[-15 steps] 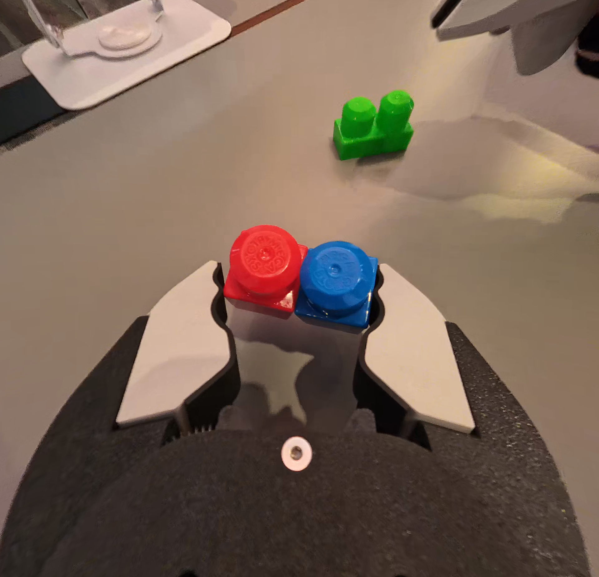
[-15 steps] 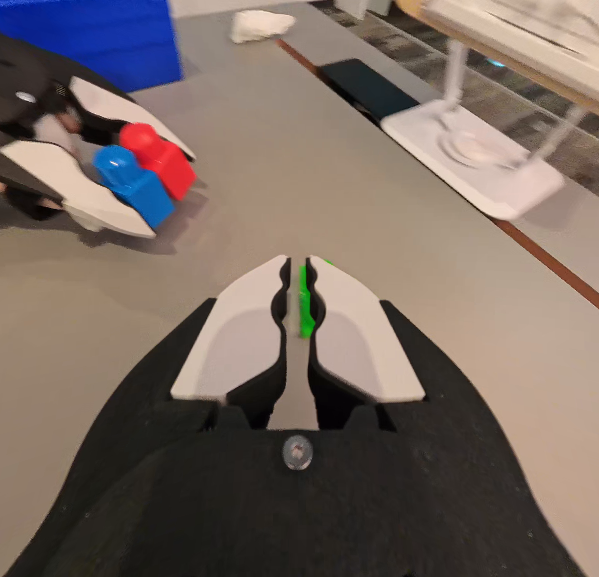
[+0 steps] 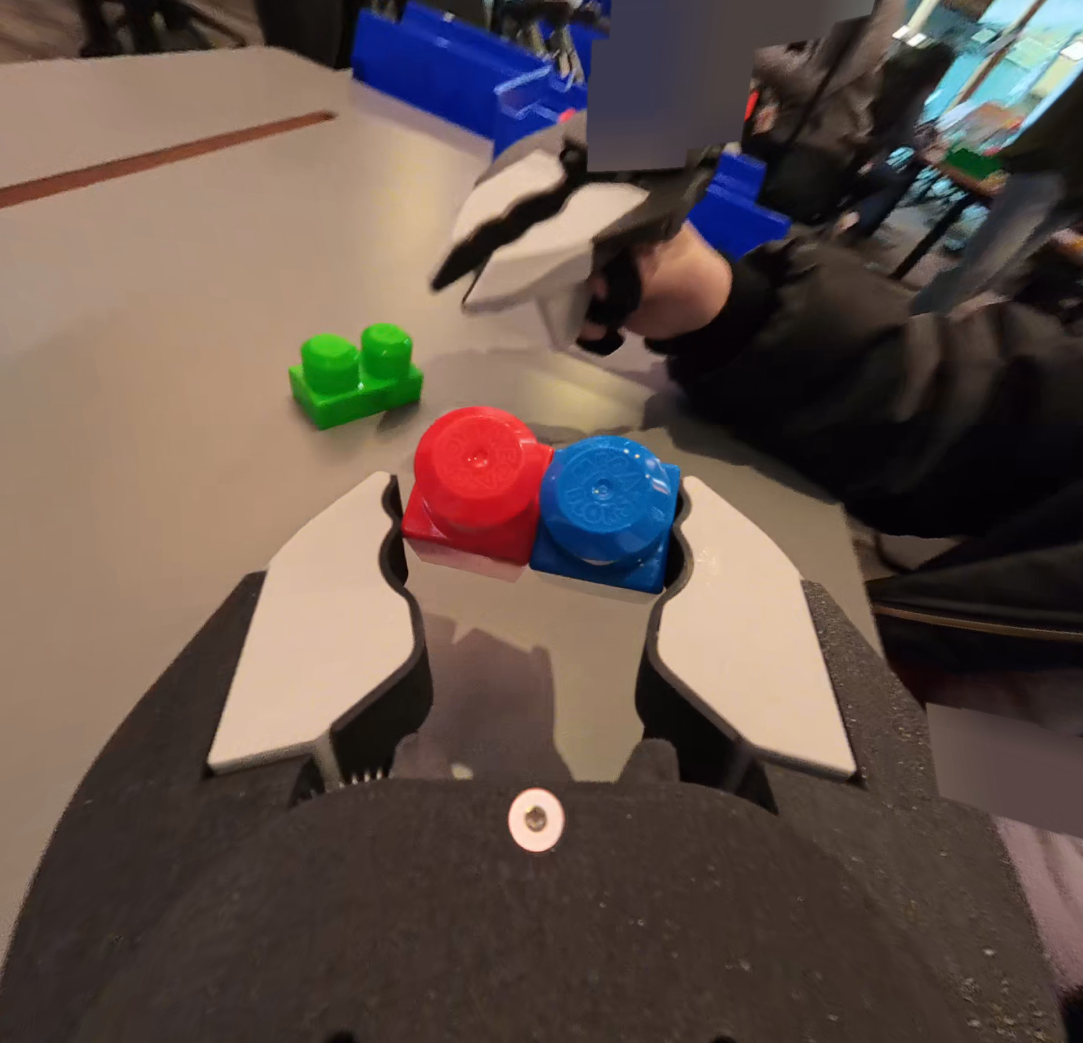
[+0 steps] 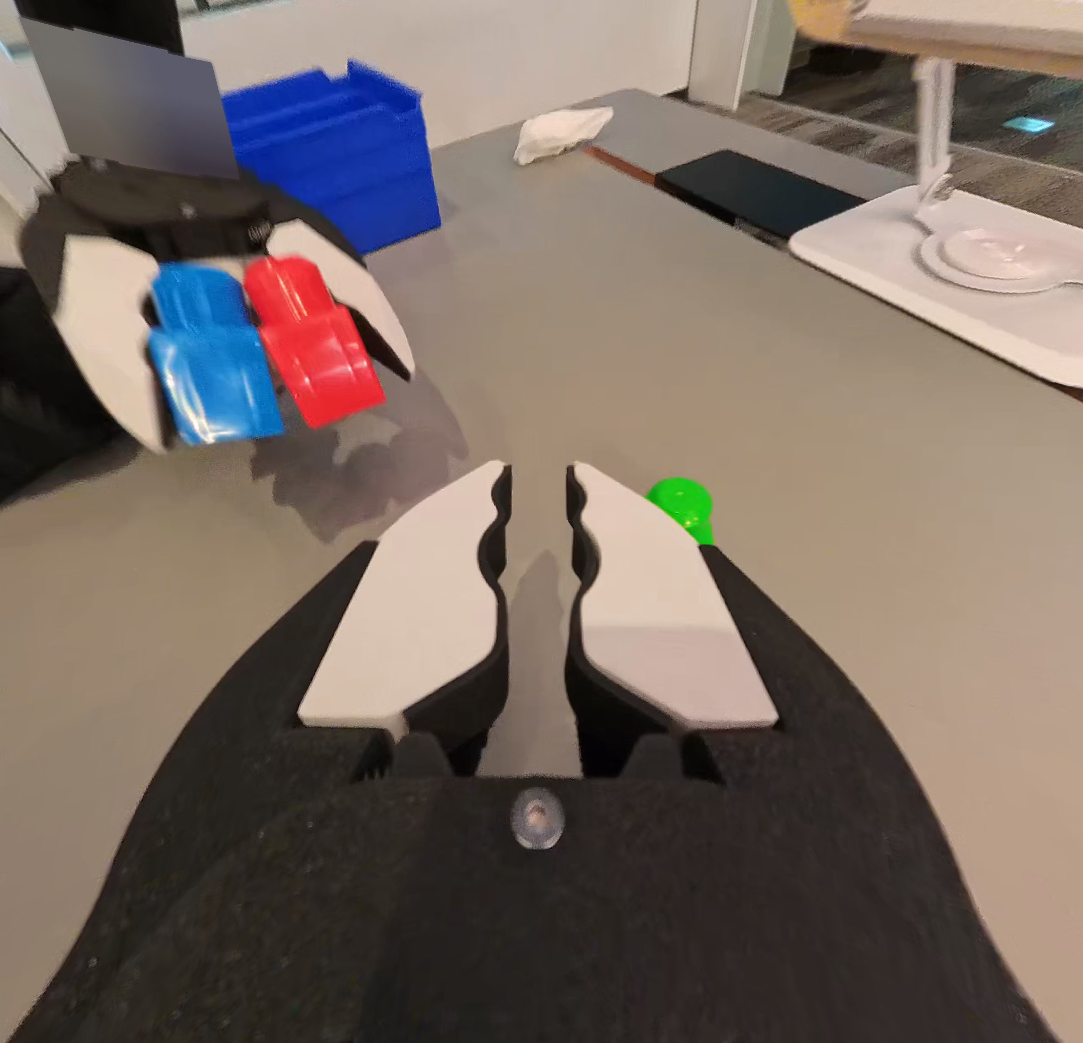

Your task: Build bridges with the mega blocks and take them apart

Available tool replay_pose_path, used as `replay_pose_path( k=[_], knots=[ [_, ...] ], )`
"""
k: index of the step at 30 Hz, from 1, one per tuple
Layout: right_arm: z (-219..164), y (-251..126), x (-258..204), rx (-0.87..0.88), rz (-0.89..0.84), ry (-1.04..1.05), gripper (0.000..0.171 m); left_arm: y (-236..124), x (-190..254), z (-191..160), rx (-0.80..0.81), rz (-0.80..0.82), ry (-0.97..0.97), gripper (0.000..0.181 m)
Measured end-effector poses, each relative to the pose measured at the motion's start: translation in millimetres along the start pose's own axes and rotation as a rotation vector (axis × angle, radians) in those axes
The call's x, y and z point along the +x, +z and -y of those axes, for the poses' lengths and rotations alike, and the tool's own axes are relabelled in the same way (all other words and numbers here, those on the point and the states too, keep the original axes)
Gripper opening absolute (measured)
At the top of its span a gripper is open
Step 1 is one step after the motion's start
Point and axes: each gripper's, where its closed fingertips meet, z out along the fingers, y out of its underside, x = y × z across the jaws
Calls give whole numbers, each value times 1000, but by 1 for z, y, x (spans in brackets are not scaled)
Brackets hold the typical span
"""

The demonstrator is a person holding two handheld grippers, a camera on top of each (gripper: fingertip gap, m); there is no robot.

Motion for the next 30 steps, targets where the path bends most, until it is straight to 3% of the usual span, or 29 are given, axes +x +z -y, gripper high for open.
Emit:
replay_pose_path(
  k=[5,8,10,13,21,30],
  knots=[
    [-21,17,-13,-117,19,-68,17,-11,12,1,39,-113,-15,87],
    [-31,24,-15,-152,37,-55,17,-5,-7,-25,-99,5,53,87],
    [-38,29,-21,-175,65,-48,17,0,-7,-41,-165,-6,53,87],
    [-46,37,-40,-219,127,-60,17,3,-4,-45,-187,-2,80,87],
    [-63,47,-50,-306,124,-140,16,8,-27,-84,-442,186,270,88],
    [-58,44,-47,-285,118,-122,16,9,-29,-86,-458,186,247,94]
  ],
)
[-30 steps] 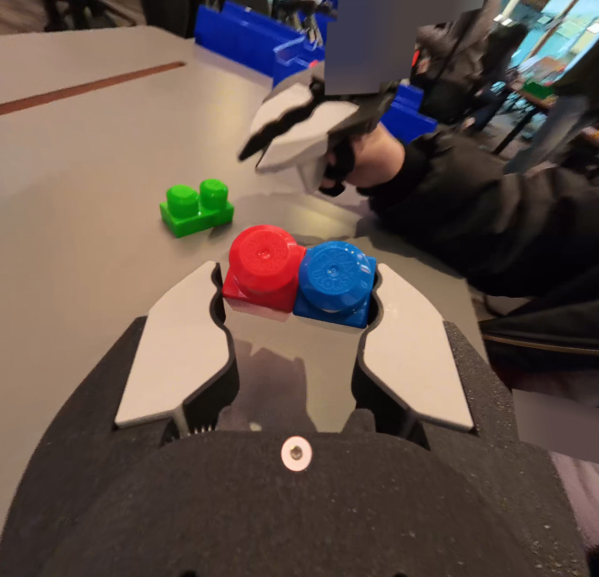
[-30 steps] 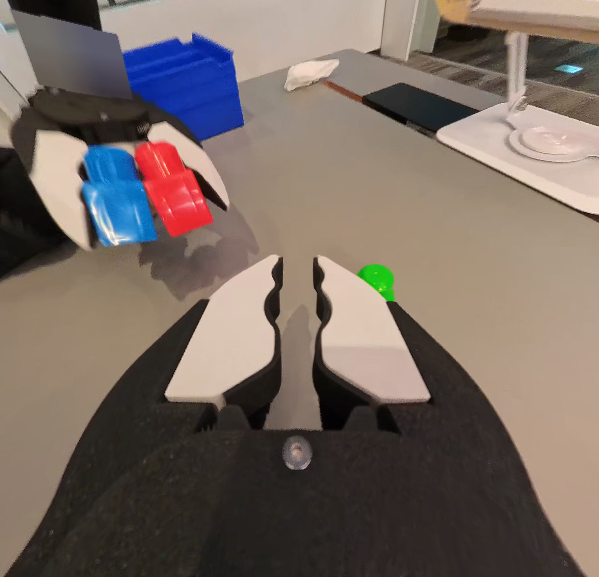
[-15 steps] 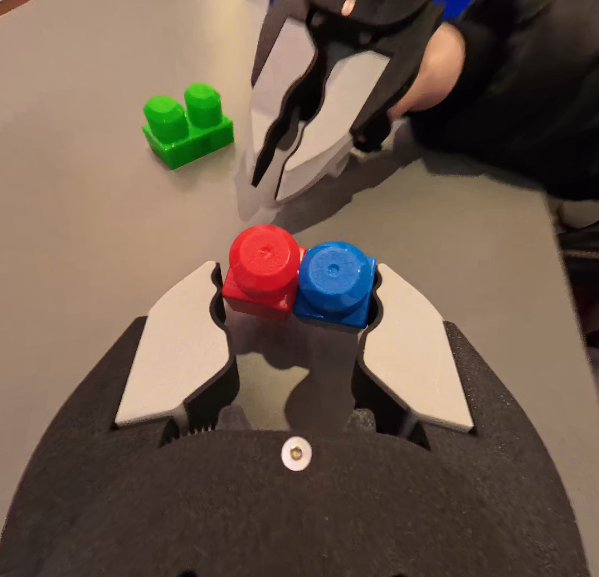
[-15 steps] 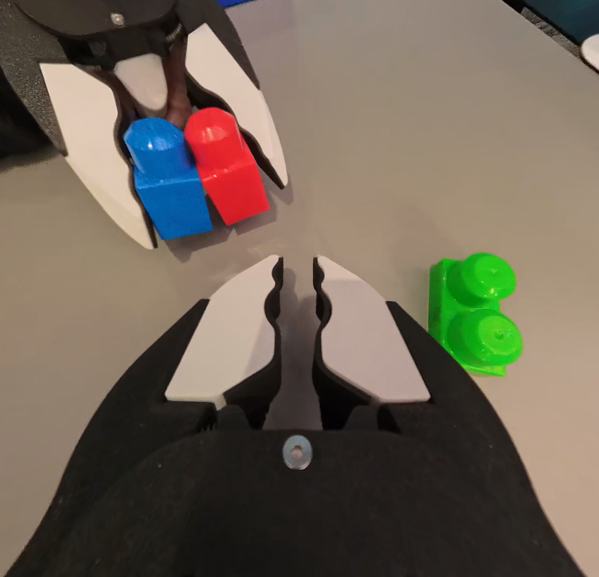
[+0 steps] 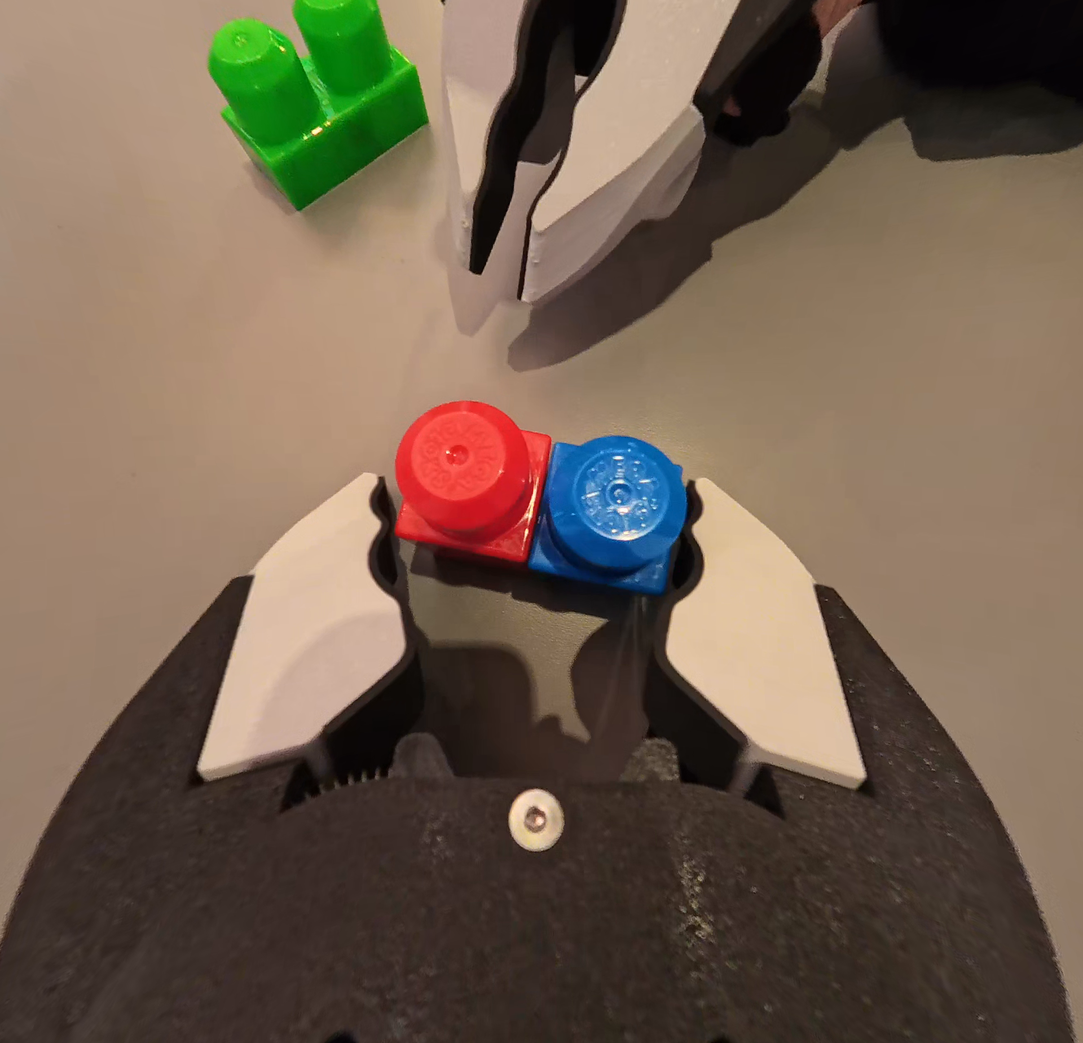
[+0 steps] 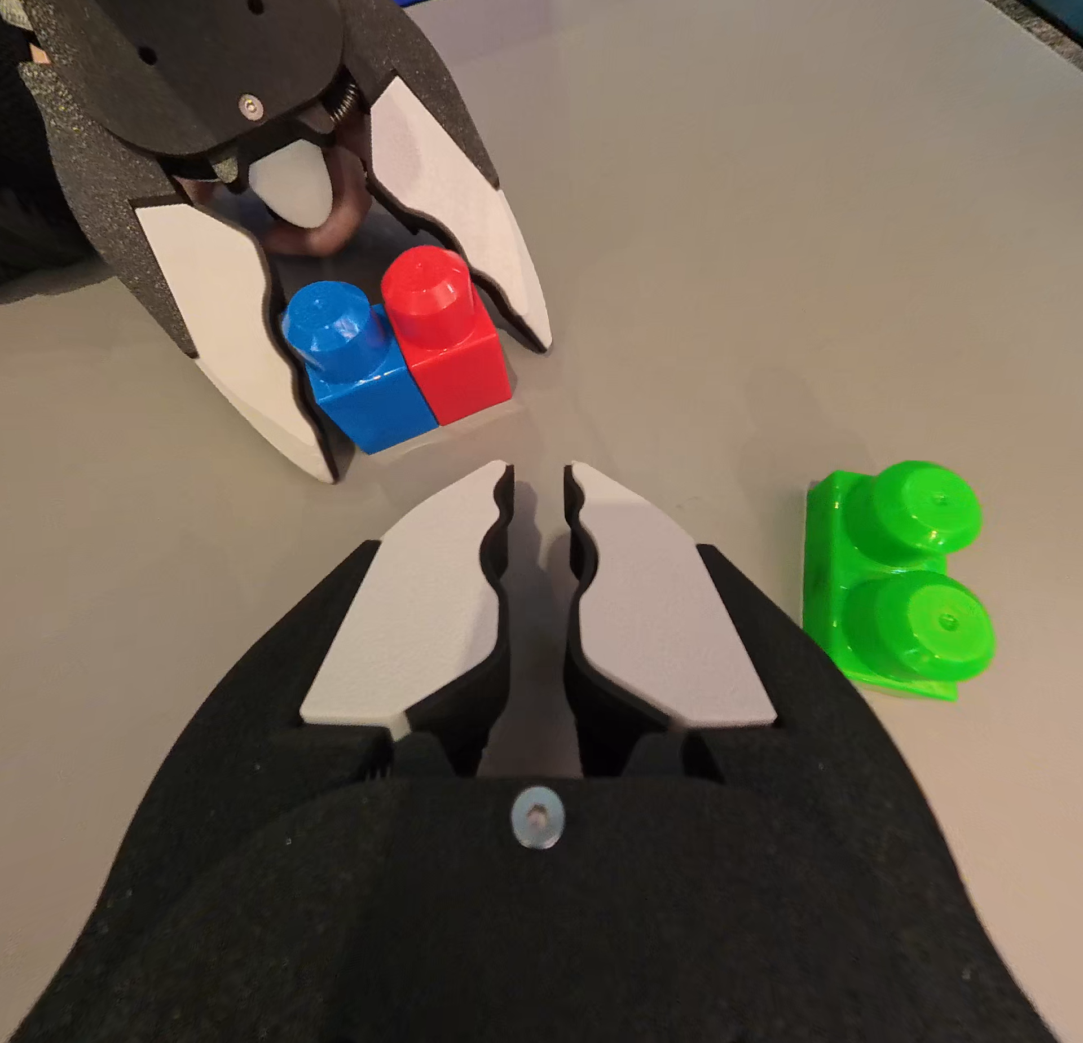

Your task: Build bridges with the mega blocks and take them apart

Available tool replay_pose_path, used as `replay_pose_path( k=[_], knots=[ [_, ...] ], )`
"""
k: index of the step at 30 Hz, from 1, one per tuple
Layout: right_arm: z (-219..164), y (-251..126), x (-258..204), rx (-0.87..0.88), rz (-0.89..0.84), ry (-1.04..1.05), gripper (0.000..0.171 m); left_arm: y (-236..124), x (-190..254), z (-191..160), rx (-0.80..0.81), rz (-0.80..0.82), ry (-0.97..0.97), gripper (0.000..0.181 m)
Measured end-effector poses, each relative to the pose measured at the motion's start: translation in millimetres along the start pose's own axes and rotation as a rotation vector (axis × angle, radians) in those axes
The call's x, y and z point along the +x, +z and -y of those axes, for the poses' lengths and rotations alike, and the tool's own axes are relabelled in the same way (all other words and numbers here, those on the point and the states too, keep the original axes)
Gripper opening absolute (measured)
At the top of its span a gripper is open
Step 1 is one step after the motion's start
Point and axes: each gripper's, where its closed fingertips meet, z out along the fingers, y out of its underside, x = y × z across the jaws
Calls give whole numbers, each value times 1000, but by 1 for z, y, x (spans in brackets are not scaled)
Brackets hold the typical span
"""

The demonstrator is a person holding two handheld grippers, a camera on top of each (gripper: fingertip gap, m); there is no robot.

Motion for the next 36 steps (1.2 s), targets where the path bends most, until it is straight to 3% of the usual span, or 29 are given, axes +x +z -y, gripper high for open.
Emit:
replay_pose_path(
  k=[22,29,36],
  knots=[
    [6,-11,6,27,-35,0,14,0,-2,1,4,-7,-23,88],
    [9,-59,58,73,-255,13,22,-5,-10,11,35,27,-22,88],
    [-2,-74,86,134,-306,56,37,-5,-24,30,83,62,-46,88]
  ],
)
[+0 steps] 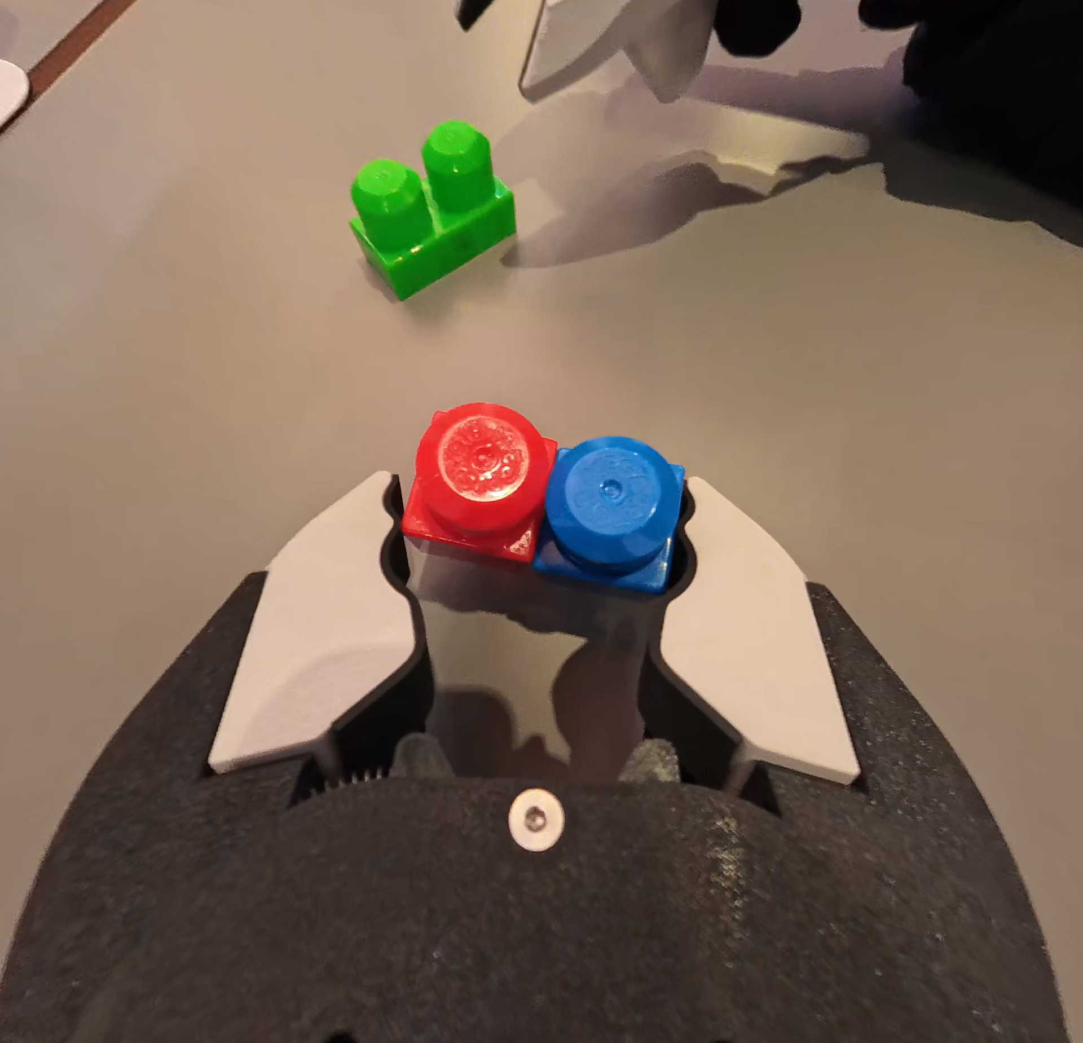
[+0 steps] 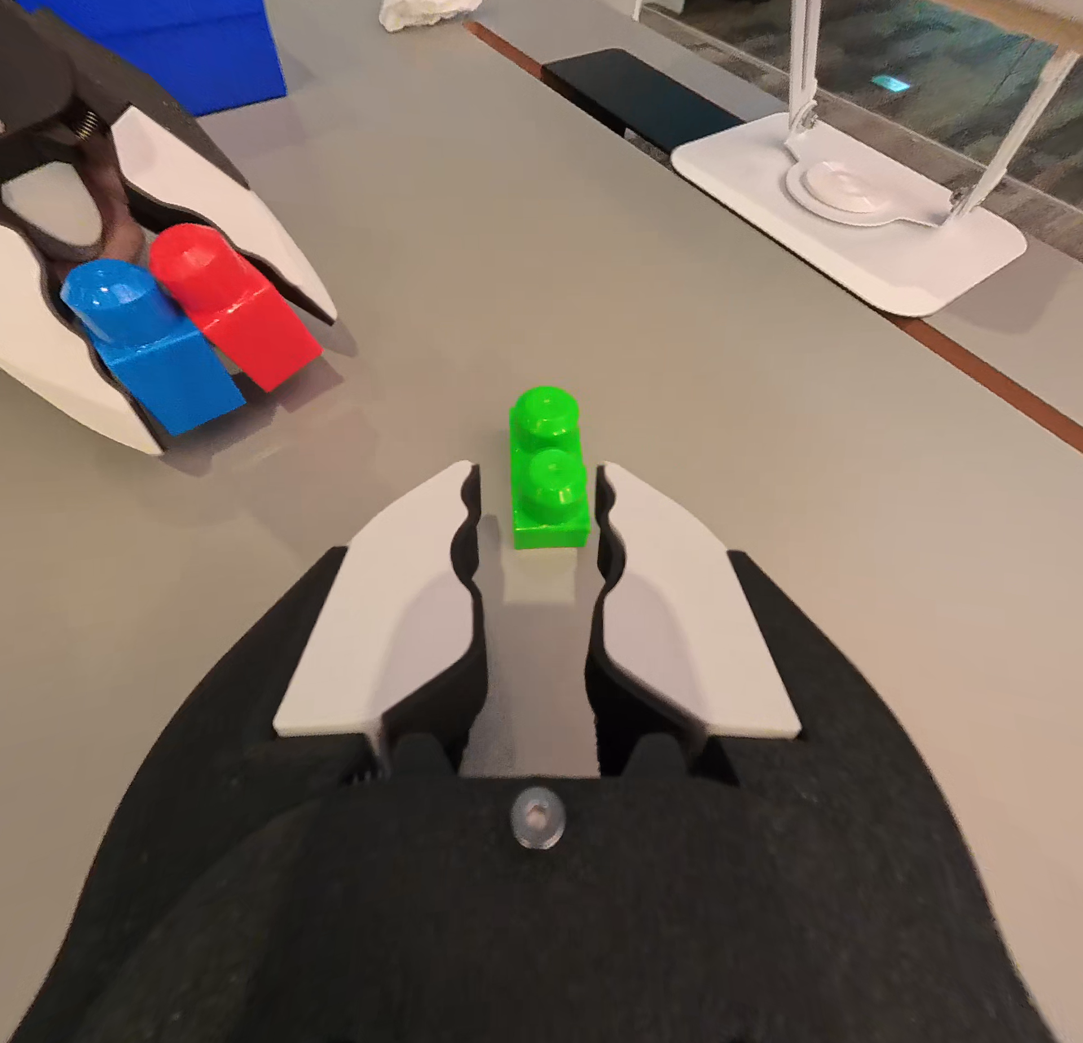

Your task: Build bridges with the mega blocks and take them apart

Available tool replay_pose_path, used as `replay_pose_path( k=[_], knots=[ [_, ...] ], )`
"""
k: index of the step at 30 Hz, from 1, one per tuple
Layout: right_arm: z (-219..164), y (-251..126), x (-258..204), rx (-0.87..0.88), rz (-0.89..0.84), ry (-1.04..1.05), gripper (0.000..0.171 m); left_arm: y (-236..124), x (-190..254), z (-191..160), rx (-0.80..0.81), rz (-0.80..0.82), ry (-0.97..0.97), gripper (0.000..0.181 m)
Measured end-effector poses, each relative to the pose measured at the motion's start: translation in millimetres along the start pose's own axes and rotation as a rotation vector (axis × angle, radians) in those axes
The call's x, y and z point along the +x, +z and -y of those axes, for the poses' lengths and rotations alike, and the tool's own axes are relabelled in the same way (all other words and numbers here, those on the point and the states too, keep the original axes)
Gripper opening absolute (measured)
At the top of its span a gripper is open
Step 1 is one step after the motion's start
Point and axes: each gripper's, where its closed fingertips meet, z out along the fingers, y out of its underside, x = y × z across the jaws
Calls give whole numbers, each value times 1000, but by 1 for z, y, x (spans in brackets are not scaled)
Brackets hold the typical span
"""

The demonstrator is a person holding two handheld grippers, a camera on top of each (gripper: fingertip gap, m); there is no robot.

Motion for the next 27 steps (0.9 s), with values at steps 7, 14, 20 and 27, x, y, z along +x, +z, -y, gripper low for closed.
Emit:
replay_pose_path(
  k=[7,14,20,27],
  knots=[
    [-20,30,5,-70,-8,31,45,12,-14,-11,-64,55,-13,88],
    [-15,38,-1,-82,-10,30,29,8,-27,-10,-71,186,-7,88],
    [28,27,-24,96,55,173,29,5,-43,-7,-91,362,-23,88],
    [31,20,-21,121,32,208,29,9,-38,-12,-104,316,-50,88]
  ],
)
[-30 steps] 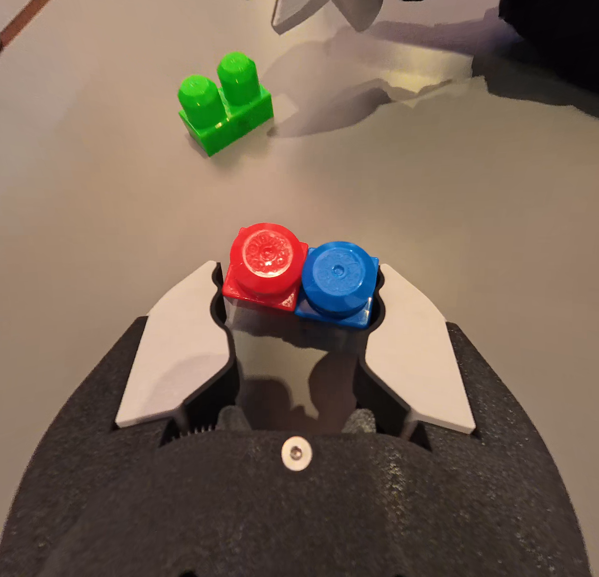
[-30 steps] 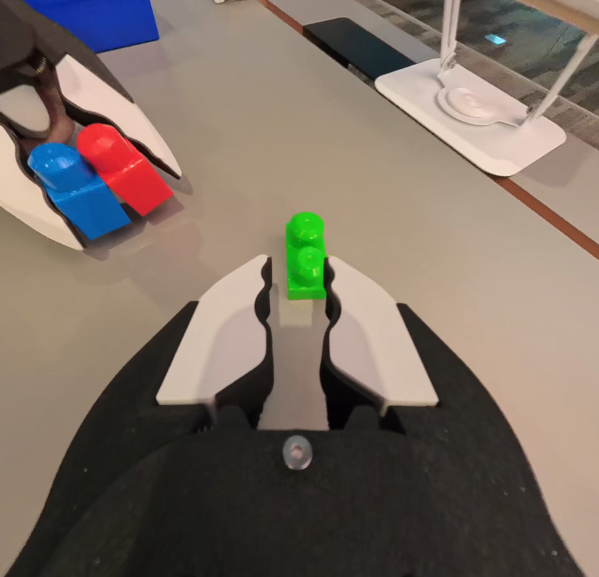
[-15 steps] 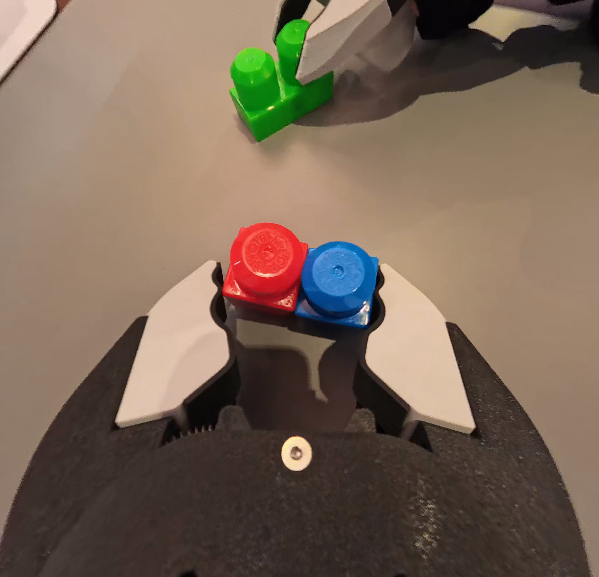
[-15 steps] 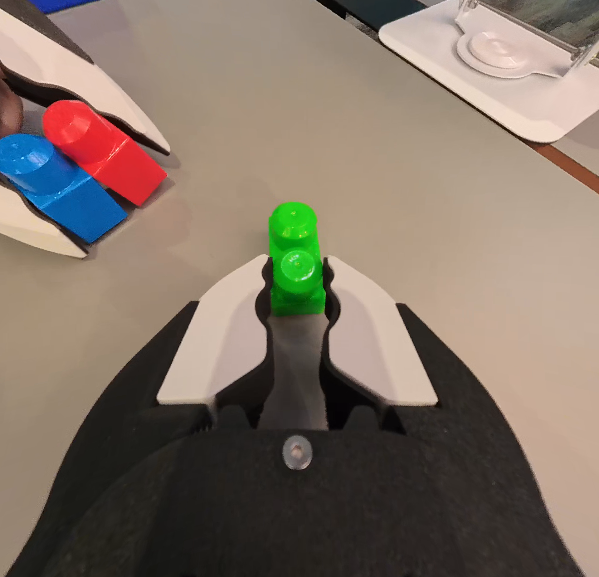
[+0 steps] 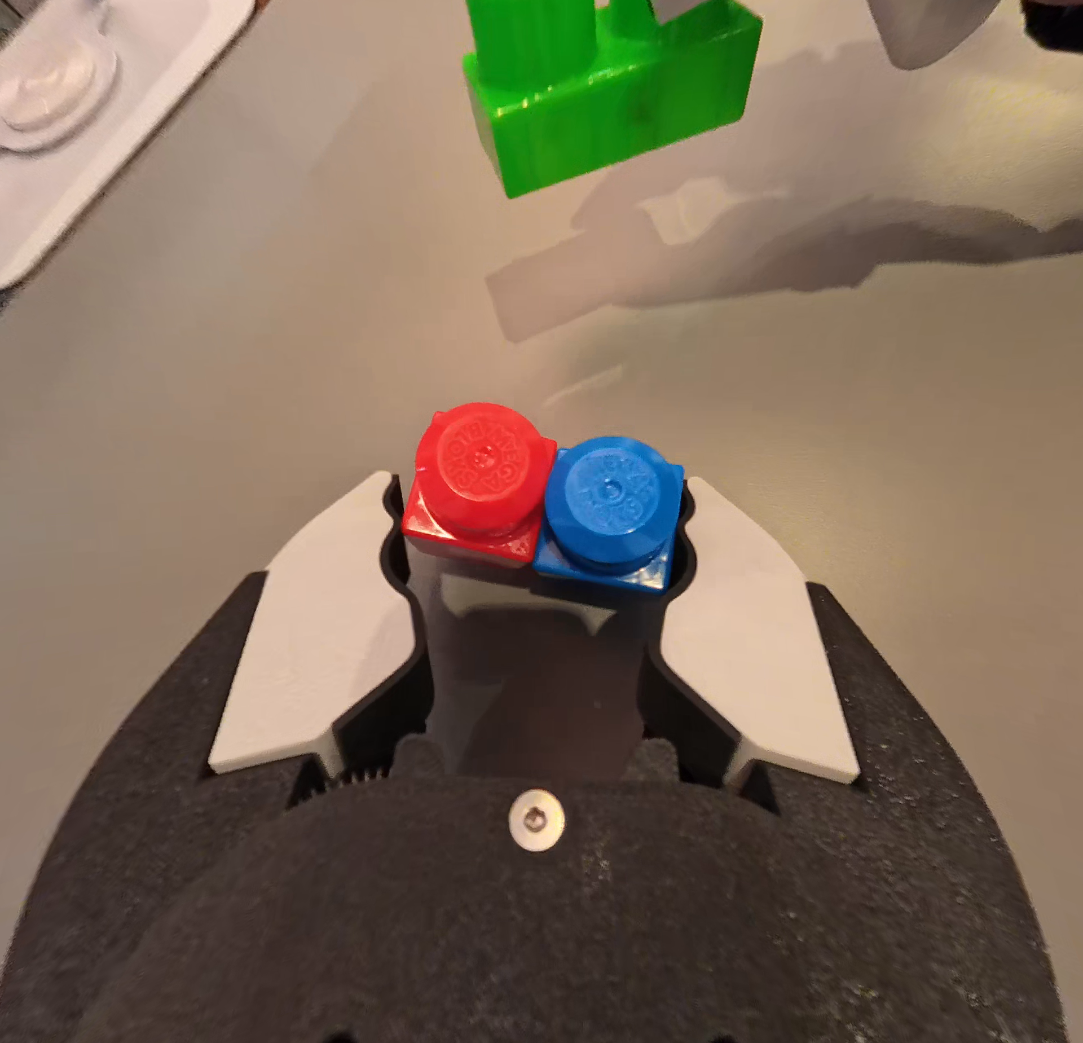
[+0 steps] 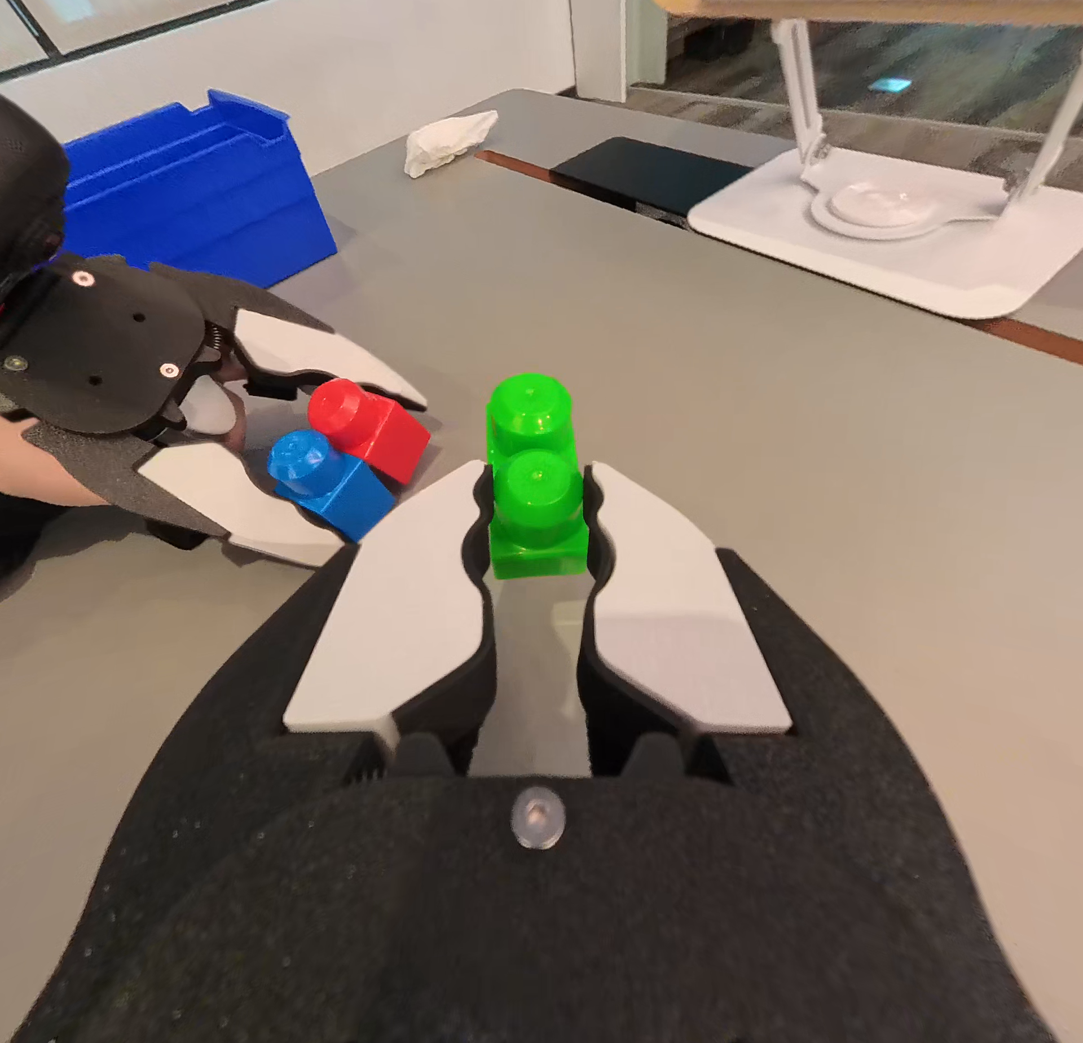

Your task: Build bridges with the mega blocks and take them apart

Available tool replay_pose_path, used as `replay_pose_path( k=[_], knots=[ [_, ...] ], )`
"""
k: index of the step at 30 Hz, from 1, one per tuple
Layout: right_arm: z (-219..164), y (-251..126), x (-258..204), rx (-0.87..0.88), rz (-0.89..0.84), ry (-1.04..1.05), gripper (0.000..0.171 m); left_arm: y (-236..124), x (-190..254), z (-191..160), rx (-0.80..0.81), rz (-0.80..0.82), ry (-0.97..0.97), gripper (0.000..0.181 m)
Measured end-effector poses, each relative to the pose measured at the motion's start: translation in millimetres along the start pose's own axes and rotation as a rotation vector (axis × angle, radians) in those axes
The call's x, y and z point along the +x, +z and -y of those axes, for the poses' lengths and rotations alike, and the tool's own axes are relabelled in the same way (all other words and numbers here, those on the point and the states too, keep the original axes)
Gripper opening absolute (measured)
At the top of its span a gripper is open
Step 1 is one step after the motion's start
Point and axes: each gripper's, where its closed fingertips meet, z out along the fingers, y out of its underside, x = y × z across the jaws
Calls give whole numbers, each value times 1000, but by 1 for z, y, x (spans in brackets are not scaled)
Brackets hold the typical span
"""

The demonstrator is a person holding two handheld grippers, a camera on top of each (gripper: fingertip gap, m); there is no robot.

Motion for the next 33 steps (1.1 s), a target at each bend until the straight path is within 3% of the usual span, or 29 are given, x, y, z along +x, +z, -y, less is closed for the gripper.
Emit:
replay_pose_path(
  k=[7,19,29,33],
  knots=[
    [-10,-4,11,-10,9,62,29,0,12,-7,18,-200,-155,88],
    [-13,-5,9,-25,31,49,29,0,20,-13,-8,-223,-68,96],
    [-17,-3,5,-56,47,34,29,-6,20,-13,23,-254,-57,88],
    [-17,-3,4,-59,52,29,29,-12,18,-20,17,-272,-33,97]
  ],
)
